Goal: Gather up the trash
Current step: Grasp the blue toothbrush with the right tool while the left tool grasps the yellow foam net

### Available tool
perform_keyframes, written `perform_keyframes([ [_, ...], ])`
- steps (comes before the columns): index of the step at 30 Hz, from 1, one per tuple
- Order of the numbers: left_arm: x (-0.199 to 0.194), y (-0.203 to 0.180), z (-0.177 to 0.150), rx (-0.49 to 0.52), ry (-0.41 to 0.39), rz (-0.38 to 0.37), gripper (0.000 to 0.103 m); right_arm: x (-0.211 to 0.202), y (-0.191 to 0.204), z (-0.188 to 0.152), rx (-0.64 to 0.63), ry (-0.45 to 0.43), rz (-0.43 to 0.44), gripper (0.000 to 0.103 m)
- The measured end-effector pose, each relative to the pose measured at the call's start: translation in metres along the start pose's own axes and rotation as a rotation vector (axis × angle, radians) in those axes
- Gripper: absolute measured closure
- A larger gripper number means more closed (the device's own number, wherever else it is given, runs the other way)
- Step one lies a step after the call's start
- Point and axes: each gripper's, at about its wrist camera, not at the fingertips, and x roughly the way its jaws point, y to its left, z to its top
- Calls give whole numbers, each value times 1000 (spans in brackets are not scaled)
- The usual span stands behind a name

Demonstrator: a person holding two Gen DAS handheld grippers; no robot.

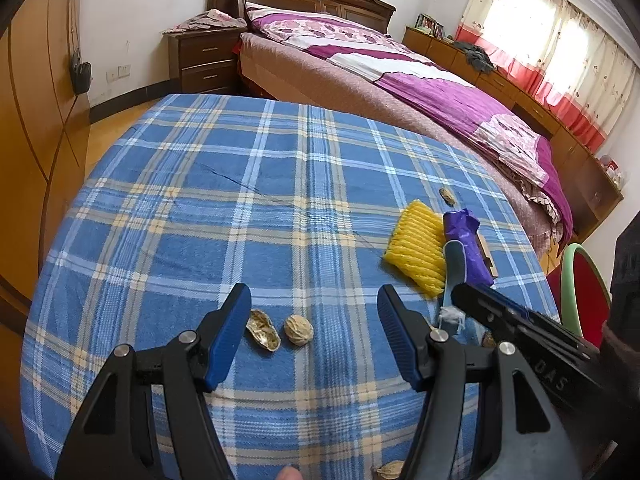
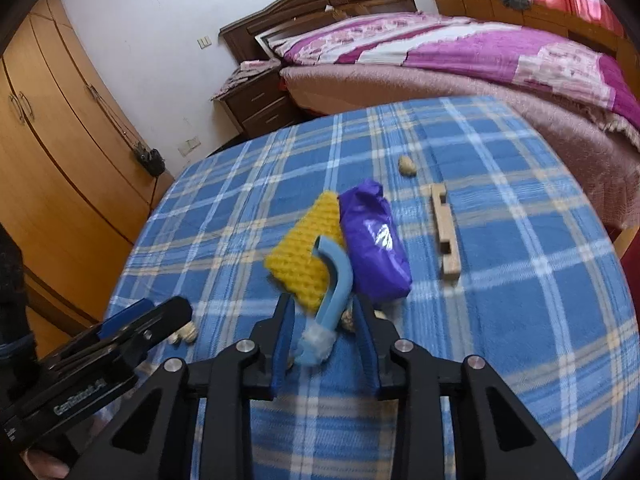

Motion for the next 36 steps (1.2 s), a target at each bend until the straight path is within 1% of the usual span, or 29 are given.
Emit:
perform_keyframes([
  [5,4,3,0,-7,8,-5,38,8,3,7,-23,-4,-29,70],
  [10,4,3,-1,-8,9,-5,38,19,3,12,-40,17,-44,71],
  [13,4,4,-1,-9,9,-6,38,23,4,14,-55,24,-51,81],
  [14,4,4,-1,-8,9,-5,38,24,3,13,-53,29,-45,87],
  [16,4,4,-1,-7,9,-5,38,24,1,11,-44,32,-32,89],
  [17,4,4,-1,-6,8,-6,37,22,0,11,-40,26,-25,91],
  [20,4,2,-2,-2,8,-7,37,14,-1,9,-32,-2,-15,91],
  [23,3,-2,-3,2,8,-10,38,-2,-7,9,5,-34,19,91],
  [28,2,-12,-3,22,9,-19,37,-28,-14,10,57,-86,45,91],
  [33,3,-29,-1,64,15,-46,37,-47,-25,9,95,-116,31,91],
  [36,6,-41,2,100,15,-51,37,-57,-36,7,122,-136,8,91],
])
